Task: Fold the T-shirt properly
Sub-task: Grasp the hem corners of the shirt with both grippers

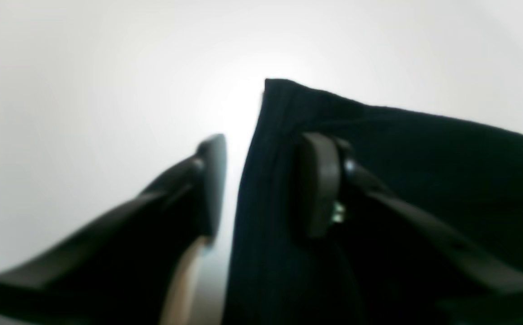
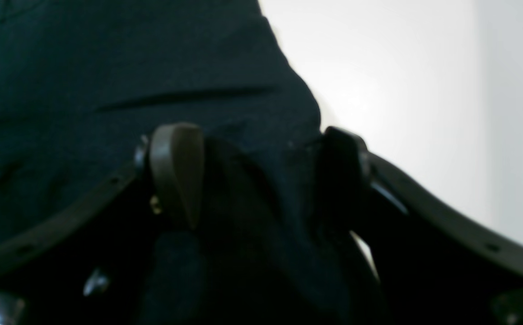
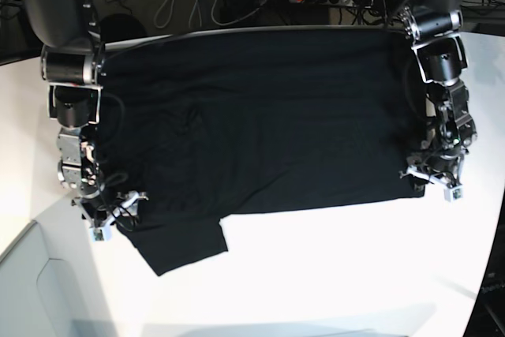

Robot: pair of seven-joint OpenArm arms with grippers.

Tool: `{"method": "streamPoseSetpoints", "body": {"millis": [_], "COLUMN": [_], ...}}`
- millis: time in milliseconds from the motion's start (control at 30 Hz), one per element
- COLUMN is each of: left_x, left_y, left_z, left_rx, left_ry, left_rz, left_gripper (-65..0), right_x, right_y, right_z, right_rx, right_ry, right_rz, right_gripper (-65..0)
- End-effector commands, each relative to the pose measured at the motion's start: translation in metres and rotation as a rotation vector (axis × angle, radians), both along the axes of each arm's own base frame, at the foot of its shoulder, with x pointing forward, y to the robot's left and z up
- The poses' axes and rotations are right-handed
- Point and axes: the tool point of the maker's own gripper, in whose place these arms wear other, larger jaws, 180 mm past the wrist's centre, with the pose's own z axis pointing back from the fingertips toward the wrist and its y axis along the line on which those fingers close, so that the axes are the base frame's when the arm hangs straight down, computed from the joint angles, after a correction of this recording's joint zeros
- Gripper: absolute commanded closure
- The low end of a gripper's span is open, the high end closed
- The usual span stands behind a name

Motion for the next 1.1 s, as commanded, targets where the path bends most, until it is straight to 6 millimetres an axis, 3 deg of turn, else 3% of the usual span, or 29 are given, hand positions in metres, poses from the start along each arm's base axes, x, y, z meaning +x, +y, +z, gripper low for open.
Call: {"method": "streamPoseSetpoints", "body": {"millis": [0,100,400,600,667,733,900,1067], "left_x": [0.016,0.017,0.017,0.008,0.006,0.006,0.013,0.015], "left_y": [0.007,0.008,-0.004,-0.002,-0.002,-0.003,-0.008,-0.008], "left_z": [0.025,0.026,0.018,-0.008,-0.011,-0.011,0.008,0.013], "left_rx": [0.018,0.02,0.0,-0.052,-0.057,-0.057,-0.04,-0.031], "left_ry": [-0.072,-0.074,-0.065,0.002,0.011,0.018,0.031,0.028], "left_rz": [-0.005,0.001,-0.007,0.028,0.031,0.026,-0.009,-0.015], "left_gripper": [-31.8,-35.4,-36.0,-35.3,-31.2,-22.4,-0.9,0.0], "right_x": [-0.009,-0.009,-0.008,-0.005,-0.004,-0.004,-0.003,-0.004], "right_y": [-0.004,-0.004,-0.003,-0.006,-0.005,-0.01,-0.016,-0.017], "right_z": [-0.01,-0.01,-0.01,-0.003,-0.002,-0.001,0.002,0.001], "right_rx": [-0.028,-0.028,-0.027,-0.037,-0.038,-0.045,-0.055,-0.054], "right_ry": [0.076,0.075,0.075,0.056,0.055,0.052,0.048,0.049], "right_rz": [0.007,0.007,0.008,0.011,0.013,0.009,0.004,0.002], "right_gripper": [-39.7,-39.7,-39.7,-39.3,-39.1,-38.1,-24.5,-6.5]}}
